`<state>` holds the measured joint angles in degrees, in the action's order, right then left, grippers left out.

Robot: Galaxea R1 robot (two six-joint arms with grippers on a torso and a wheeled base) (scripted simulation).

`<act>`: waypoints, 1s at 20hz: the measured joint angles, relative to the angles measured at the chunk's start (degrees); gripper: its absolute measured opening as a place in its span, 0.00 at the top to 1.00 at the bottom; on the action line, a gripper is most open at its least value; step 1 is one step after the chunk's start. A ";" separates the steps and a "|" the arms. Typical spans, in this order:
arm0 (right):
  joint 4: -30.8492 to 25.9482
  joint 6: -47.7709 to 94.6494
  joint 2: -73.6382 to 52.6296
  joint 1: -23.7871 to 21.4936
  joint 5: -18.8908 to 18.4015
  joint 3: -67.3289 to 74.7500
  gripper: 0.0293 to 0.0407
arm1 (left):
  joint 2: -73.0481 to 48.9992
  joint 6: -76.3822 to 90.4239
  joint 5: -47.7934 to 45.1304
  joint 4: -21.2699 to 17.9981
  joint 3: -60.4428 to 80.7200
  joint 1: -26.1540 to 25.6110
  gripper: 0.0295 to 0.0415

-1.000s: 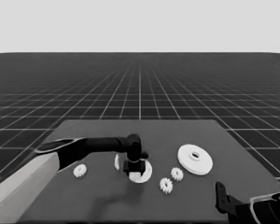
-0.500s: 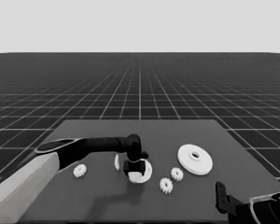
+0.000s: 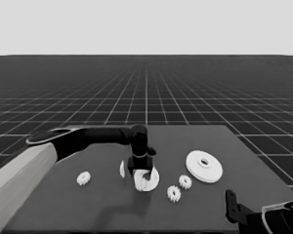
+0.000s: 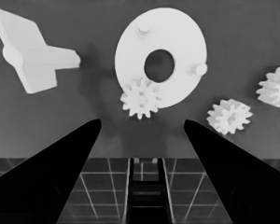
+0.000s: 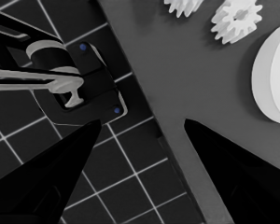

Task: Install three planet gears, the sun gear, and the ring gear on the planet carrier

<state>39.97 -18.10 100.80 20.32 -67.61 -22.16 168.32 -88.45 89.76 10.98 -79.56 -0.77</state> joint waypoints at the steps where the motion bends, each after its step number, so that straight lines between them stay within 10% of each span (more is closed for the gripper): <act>1: 0.00 0.00 0.00 0.00 0.00 0.00 0.19 | -12.73 6.55 -1.45 -0.48 13.25 0.41 0.25; 4: 0.00 0.00 0.00 0.00 0.00 0.00 0.19 | -38.61 29.13 -5.25 -2.23 9.65 0.96 0.25; 20: 0.00 0.00 0.00 0.00 0.00 0.00 0.19 | -36.63 39.64 -14.65 5.16 -4.98 -10.70 0.25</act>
<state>39.97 -18.10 100.80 20.32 -67.61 -22.16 131.69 -48.81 75.10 16.14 -84.54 -11.47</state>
